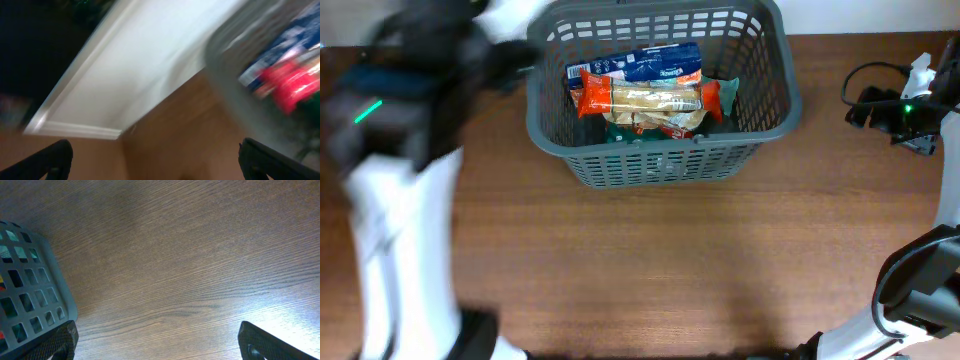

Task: Pack container
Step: 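Carry the snack bar pack into the basket and release it, then grasp the crumpled beige pouch on the left with the left gripper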

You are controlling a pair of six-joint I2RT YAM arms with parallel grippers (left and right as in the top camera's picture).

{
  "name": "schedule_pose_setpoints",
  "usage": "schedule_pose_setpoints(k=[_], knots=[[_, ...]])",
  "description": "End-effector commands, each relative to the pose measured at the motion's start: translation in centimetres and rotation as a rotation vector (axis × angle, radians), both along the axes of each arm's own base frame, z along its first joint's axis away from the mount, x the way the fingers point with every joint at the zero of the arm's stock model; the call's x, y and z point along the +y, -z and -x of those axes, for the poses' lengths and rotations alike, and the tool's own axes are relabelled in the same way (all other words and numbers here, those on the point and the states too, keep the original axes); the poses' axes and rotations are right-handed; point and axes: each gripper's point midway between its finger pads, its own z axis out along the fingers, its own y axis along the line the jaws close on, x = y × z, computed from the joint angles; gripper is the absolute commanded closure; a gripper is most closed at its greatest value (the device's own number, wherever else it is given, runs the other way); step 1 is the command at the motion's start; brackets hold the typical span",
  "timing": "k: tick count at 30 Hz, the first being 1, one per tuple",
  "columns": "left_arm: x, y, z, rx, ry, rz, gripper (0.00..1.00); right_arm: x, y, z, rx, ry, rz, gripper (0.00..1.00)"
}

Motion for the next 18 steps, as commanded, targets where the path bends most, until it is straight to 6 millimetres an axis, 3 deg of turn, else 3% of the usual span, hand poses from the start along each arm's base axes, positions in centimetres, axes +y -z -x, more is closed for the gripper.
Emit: schedule_pose_setpoints(k=[1, 4, 7, 10, 11, 14, 18], knots=[[5.3, 3.6, 2.8, 0.078, -0.181, 0.100, 0.00, 0.3, -0.4, -0.1, -0.013, -0.005, -0.001, 0.01], [9.2, 9.3, 5.2, 0.195, -0.320, 0.234, 0.00, 0.3, -0.4, -0.1, -0.013, -0.005, -0.001, 0.01], [13.1, 15.6, 6.3, 0.297, -0.494, 0.314, 0.00, 0.3, -0.4, -0.1, -0.013, -0.005, -0.001, 0.01], [17.5, 25.3, 9.1, 0.436, -0.794, 0.484, 0.05, 0.3, -0.4, -0.1, -0.013, -0.005, -0.001, 0.01], [17.9, 27.2, 9.8, 0.483, -0.833, 0.515, 0.05, 0.3, -0.4, -0.1, -0.013, -0.005, -0.001, 0.01], [18.6, 31.6, 11.0, 0.605, -0.891, 0.568, 0.05, 0.3, -0.4, -0.1, -0.013, -0.005, -0.001, 0.01], [19.6, 35.2, 11.9, 0.716, -0.950, 0.567, 0.10, 0.3, -0.4, -0.1, -0.013, -0.005, -0.001, 0.01]])
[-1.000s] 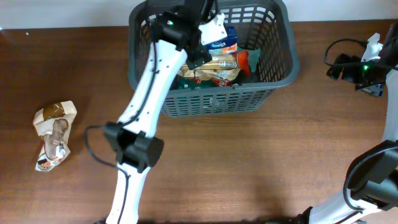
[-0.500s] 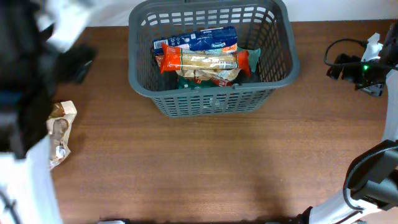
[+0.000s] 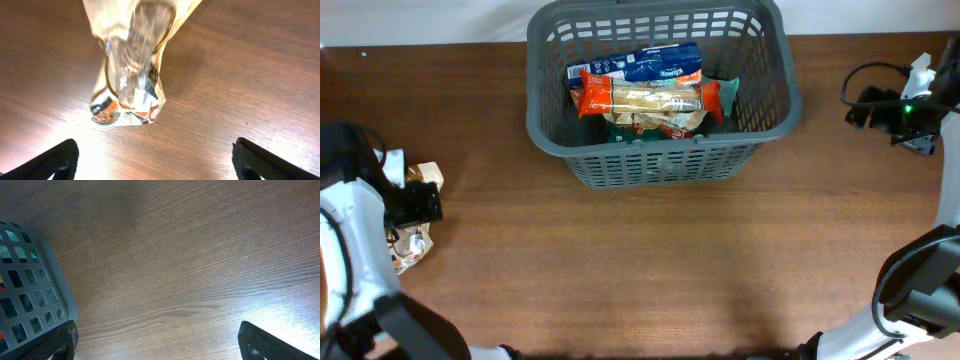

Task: Pack container
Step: 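Grasp the crumpled beige pouch on the left with the left gripper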

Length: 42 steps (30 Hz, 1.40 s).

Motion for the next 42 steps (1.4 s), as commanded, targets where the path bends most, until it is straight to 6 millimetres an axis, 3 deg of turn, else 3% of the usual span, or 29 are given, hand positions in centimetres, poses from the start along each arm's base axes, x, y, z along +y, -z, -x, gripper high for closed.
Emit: schedule_pose_setpoints(k=[1, 17, 23, 25, 27, 28, 29, 30, 33, 36, 38, 42], knots=[[0.5, 2.6, 0.3, 0.051, -0.073, 0.051, 0.11, 0.3, -0.4, -0.1, -0.013, -0.005, 0.000, 0.01], [5.7, 10.4, -0.3, 0.130, -0.183, 0.024, 0.07, 0.3, -0.4, -0.1, -0.013, -0.005, -0.001, 0.01], [5.8, 13.4, -0.7, 0.156, -0.163, 0.051, 0.07, 0.3, -0.4, -0.1, -0.013, -0.005, 0.000, 0.01], [5.6, 14.3, -0.5, 0.173, -0.159, 0.066, 0.17, 0.3, -0.4, -0.1, -0.013, -0.005, 0.000, 0.01], [5.3, 15.0, -0.6, 0.176, -0.157, 0.089, 0.44, 0.3, -0.4, -0.1, -0.013, -0.005, -0.001, 0.01], [4.9, 15.2, -0.7, 0.170, -0.155, 0.113, 0.80, 0.3, -0.4, -0.1, -0.013, -0.005, -0.001, 0.00], [4.6, 15.2, -0.9, 0.163, -0.154, 0.129, 0.92, 0.3, -0.4, -0.1, -0.013, -0.005, -0.001, 0.01], [4.4, 15.0, -1.2, 0.153, -0.152, 0.150, 0.98, 0.3, -0.4, -0.1, -0.013, -0.005, -0.001, 0.01], [3.2, 13.1, -3.0, 0.101, -0.136, 0.238, 0.98, 0.3, -0.4, -0.1, -0.013, -0.005, -0.001, 0.01], [2.8, 8.7, -5.8, 0.046, -0.104, 0.272, 0.98, 0.3, -0.4, -0.1, -0.013, -0.005, -0.001, 0.01], [2.8, 4.4, -7.9, 0.004, -0.072, 0.247, 0.98, 0.3, -0.4, -0.1, -0.013, -0.005, -0.001, 0.01], [1.8, -7.0, -13.3, -0.200, 0.037, 0.127, 0.98, 0.3, -0.4, -0.1, -0.013, -0.005, 0.000, 0.01]])
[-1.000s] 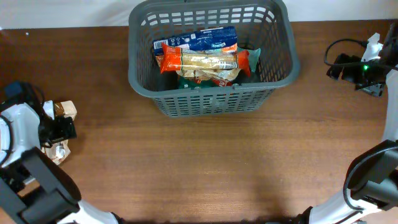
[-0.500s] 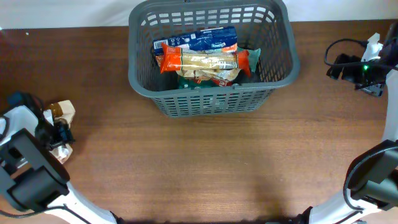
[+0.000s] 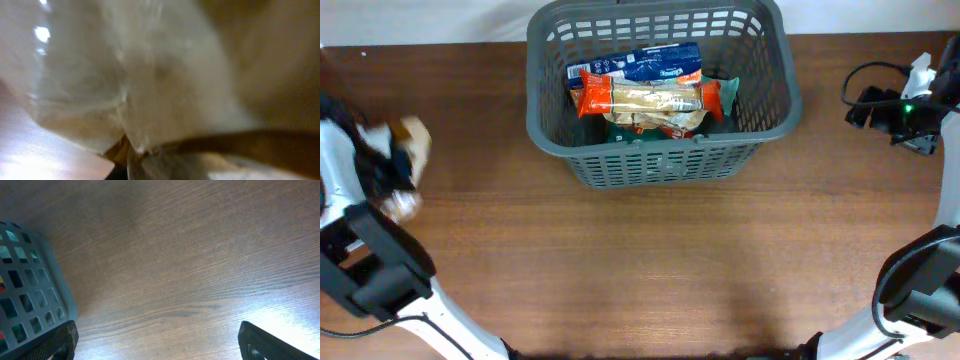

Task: Pack container
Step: 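Grasp the crumpled beige pouch on the left with the left gripper, then place the beige pouch into the basket and open the gripper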

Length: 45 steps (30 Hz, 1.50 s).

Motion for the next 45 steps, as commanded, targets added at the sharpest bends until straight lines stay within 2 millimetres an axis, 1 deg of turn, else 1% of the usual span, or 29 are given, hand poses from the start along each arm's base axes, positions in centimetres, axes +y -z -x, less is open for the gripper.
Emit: schedule_pose_setpoints(k=[1, 2, 3, 5, 6, 7, 9, 12, 13, 14, 15, 16, 18, 20, 22, 26, 27, 29, 30, 31, 32, 33, 34, 35, 38, 40, 42, 43, 45], knots=[[-2.3, -12.7, -6.5, -0.325, 0.114, -0.133, 0.98, 0.3, -0.4, -0.1, -0.012, -0.005, -0.001, 0.01], [-3.3, -15.6, -7.6, -0.399, 0.145, -0.169, 0.98, 0.3, -0.4, -0.1, -0.012, -0.005, -0.001, 0.01], [-5.8, -21.1, -9.3, -0.549, 0.233, -0.241, 0.98, 0.3, -0.4, -0.1, -0.012, -0.005, -0.001, 0.01], [-9.8, -26.9, -10.7, -0.715, 0.377, -0.322, 0.98, 0.3, -0.4, -0.1, -0.012, -0.005, -0.001, 0.01], [-12.0, -29.3, -11.1, -0.788, 0.458, -0.360, 0.98, 0.3, -0.4, -0.1, -0.012, -0.005, -0.001, 0.01], [-17.4, -33.6, -11.4, -0.926, 0.654, -0.441, 0.98, 0.3, -0.4, -0.1, -0.012, -0.005, -0.001, 0.01], [-23.3, -36.6, -11.3, -1.026, 0.880, -0.539, 0.98, 0.3, -0.4, -0.1, -0.012, -0.005, -0.001, 0.01], [-30.5, -37.9, -11.2, -1.083, 1.122, -0.643, 0.98, 0.3, -0.4, -0.1, -0.012, -0.005, -0.001, 0.01], [-32.9, -37.6, -11.2, -1.085, 1.198, -0.664, 0.98, 0.3, -0.4, -0.1, -0.012, -0.005, -0.001, 0.01], [-34.7, -37.1, -11.3, -1.080, 1.253, -0.676, 0.98, 0.3, -0.4, -0.1, -0.012, -0.005, -0.001, 0.01], [-36.7, -36.1, -11.5, -1.062, 1.307, -0.687, 0.98, 0.3, -0.4, -0.1, -0.012, -0.005, -0.001, 0.01], [-38.0, -35.0, -11.9, -1.037, 1.336, -0.690, 0.98, 0.3, -0.4, -0.1, -0.012, -0.005, -0.001, 0.01], [-39.7, -32.0, -13.2, -0.960, 1.368, -0.690, 0.98, 0.3, -0.4, -0.1, -0.012, -0.005, -0.001, 0.01], [-40.6, -28.6, -14.4, -0.875, 1.393, -0.665, 0.98, 0.3, -0.4, -0.1, -0.012, -0.005, -0.001, 0.01], [-41.2, -24.4, -15.5, -0.779, 1.408, -0.607, 0.98, 0.3, -0.4, -0.1, -0.012, -0.005, -0.001, 0.01], [-42.6, -16.7, -16.1, -0.609, 1.456, -0.485, 0.98, 0.3, -0.4, -0.1, -0.012, -0.005, -0.001, 0.01], [-43.0, -15.7, -16.0, -0.589, 1.470, -0.466, 0.98, 0.3, -0.4, -0.1, -0.012, -0.005, -0.001, 0.01], [-43.4, -14.5, -15.8, -0.566, 1.489, -0.438, 0.98, 0.3, -0.4, -0.1, -0.012, -0.005, -0.001, 0.01], [-43.6, -14.2, -15.7, -0.561, 1.495, -0.424, 0.95, 0.3, -0.4, -0.1, -0.012, -0.005, -0.001, 0.01], [-43.8, -14.1, -15.6, -0.562, 1.496, -0.413, 0.85, 0.3, -0.4, -0.1, -0.012, -0.005, -0.001, 0.01], [-43.9, -14.0, -15.5, -0.564, 1.490, -0.397, 0.68, 0.3, -0.4, -0.1, -0.012, -0.005, -0.001, 0.01], [-44.0, -14.0, -15.4, -0.568, 1.477, -0.385, 0.43, 0.3, -0.4, -0.1, -0.012, -0.005, -0.001, 0.01], [-44.0, -14.0, -15.4, -0.570, 1.456, -0.377, 0.07, 0.3, -0.4, -0.1, -0.012, -0.005, -0.001, 0.01], [-43.9, -14.0, -15.4, -0.570, 1.437, -0.371, 0.01, 0.3, -0.4, -0.1, -0.012, -0.005, -0.001, 0.01], [-43.0, -15.0, -15.1, -0.561, 1.369, -0.397, 0.01, 0.3, -0.4, -0.1, -0.012, -0.005, -0.001, 0.01], [-41.6, -16.8, -14.8, -0.566, 1.298, -0.450, 0.01, 0.3, -0.4, -0.1, -0.012, -0.005, -0.001, 0.01], [-40.0, -19.6, -14.4, -0.595, 1.199, -0.514, 0.01, 0.3, -0.4, -0.1, -0.012, -0.005, -0.001, 0.01], [-38.7, -22.0, -13.9, -0.638, 1.119, -0.544, 0.01, 0.3, -0.4, -0.1, -0.012, -0.005, -0.001, 0.01], [-37.2, -25.4, -12.9, -0.711, 1.025, -0.546, 0.01, 0.3, -0.4, -0.1, -0.012, -0.005, -0.001, 0.01]])
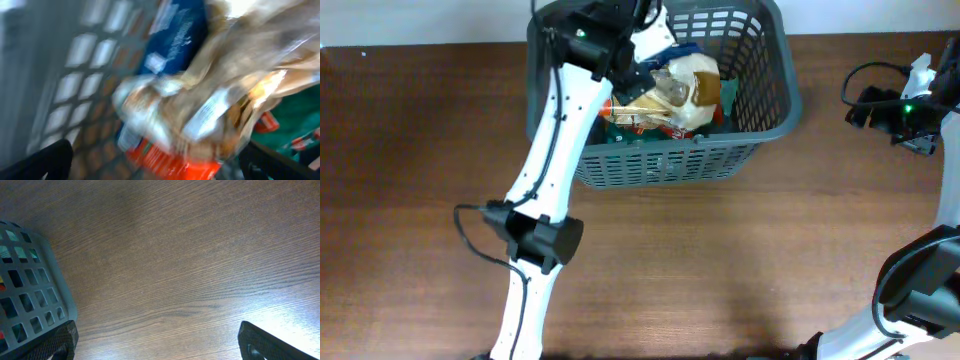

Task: Pack container

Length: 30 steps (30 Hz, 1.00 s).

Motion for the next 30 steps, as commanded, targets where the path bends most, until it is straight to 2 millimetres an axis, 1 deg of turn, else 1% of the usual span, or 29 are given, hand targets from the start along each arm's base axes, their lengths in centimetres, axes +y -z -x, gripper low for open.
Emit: schedule_pose_setpoints(k=[1, 3, 4, 5, 6, 8, 9, 11, 13, 14, 15, 16, 18, 19, 20, 22, 24, 26, 30], knots=[[4.8, -12.3, 2.8, -0.271, -0.223, 0.162, 0.01, 0.3, -0.4, -0.1, -0.013, -0.005, 0.000, 0.01], [7.5, -15.5, 3.9, -0.338, -0.301, 0.230, 0.01, 0.3, -0.4, -0.1, -0.013, -0.005, 0.000, 0.01], [9.5, -17.3, 4.7, -0.377, -0.359, 0.271, 0.01, 0.3, -0.4, -0.1, -0.013, -0.005, 0.000, 0.01], [11.2, -18.4, 5.4, -0.404, -0.407, 0.301, 0.01, 0.3, -0.4, -0.1, -0.013, -0.005, 0.000, 0.01], [13.3, -19.6, 6.1, -0.433, -0.471, 0.335, 0.01, 0.3, -0.4, -0.1, -0.013, -0.005, 0.000, 0.01], [17.3, -21.0, 7.7, -0.468, -0.596, 0.396, 0.01, 0.3, -0.4, -0.1, -0.013, -0.005, 0.000, 0.01], [18.9, -21.3, 8.4, -0.470, -0.641, 0.422, 0.01, 0.3, -0.4, -0.1, -0.013, -0.005, 0.000, 0.01], [21.8, -20.9, 9.7, -0.439, -0.714, 0.471, 0.01, 0.3, -0.4, -0.1, -0.013, -0.005, 0.000, 0.01], [24.4, -19.6, 10.9, -0.376, -0.775, 0.492, 0.01, 0.3, -0.4, -0.1, -0.013, -0.005, 0.000, 0.01], [25.4, -19.0, 11.4, -0.351, -0.802, 0.491, 0.01, 0.3, -0.4, -0.1, -0.013, -0.005, 0.000, 0.01], [26.7, -18.0, 12.0, -0.313, -0.844, 0.481, 0.01, 0.3, -0.4, -0.1, -0.013, -0.005, 0.000, 0.01], [28.2, -17.4, 12.4, -0.300, -0.889, 0.471, 0.01, 0.3, -0.4, -0.1, -0.013, -0.005, 0.000, 0.01], [30.1, -16.6, 12.7, -0.279, -0.941, 0.476, 0.01, 0.3, -0.4, -0.1, -0.013, -0.005, 0.000, 0.01], [30.7, -16.4, 12.8, -0.272, -0.958, 0.475, 0.01, 0.3, -0.4, -0.1, -0.013, -0.005, 0.000, 0.01], [31.9, -15.9, 13.1, -0.263, -0.992, 0.470, 0.01, 0.3, -0.4, -0.1, -0.013, -0.005, 0.000, 0.01], [32.6, -15.6, 13.3, -0.259, -1.010, 0.466, 0.01, 0.5, -0.1, -0.2, -0.005, -0.011, -0.004, 0.01], [32.8, -15.6, 13.3, -0.258, -1.016, 0.465, 0.01, 1.2, -0.2, -0.4, -0.007, -0.029, -0.001, 0.01], [32.8, -15.6, 13.3, -0.258, -1.016, 0.465, 0.01, 2.8, -1.1, -0.7, -0.028, -0.065, 0.010, 0.01], [32.8, -15.6, 13.3, -0.258, -1.016, 0.465, 0.01, 7.7, -4.6, -0.9, -0.109, -0.177, 0.034, 0.01]])
